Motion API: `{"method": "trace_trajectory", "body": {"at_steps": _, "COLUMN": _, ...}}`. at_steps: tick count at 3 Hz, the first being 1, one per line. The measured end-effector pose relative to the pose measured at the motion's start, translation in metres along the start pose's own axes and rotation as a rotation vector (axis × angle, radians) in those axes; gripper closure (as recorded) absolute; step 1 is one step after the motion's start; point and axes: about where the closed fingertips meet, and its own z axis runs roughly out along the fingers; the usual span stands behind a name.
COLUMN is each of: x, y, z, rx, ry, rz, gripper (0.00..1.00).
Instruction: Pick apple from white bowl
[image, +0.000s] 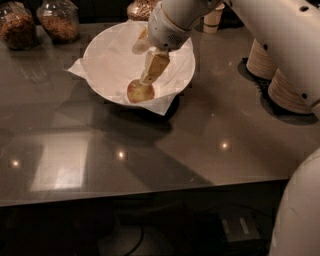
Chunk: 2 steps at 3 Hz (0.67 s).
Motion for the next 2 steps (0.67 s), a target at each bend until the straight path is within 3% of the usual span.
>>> {"method": "trace_trajectory", "body": {"at_steps": 2, "x": 0.012, "y": 0.019, "z": 0.012, "rx": -0.059, "ry": 0.004, "rz": 0.031, "gripper": 0.28}}
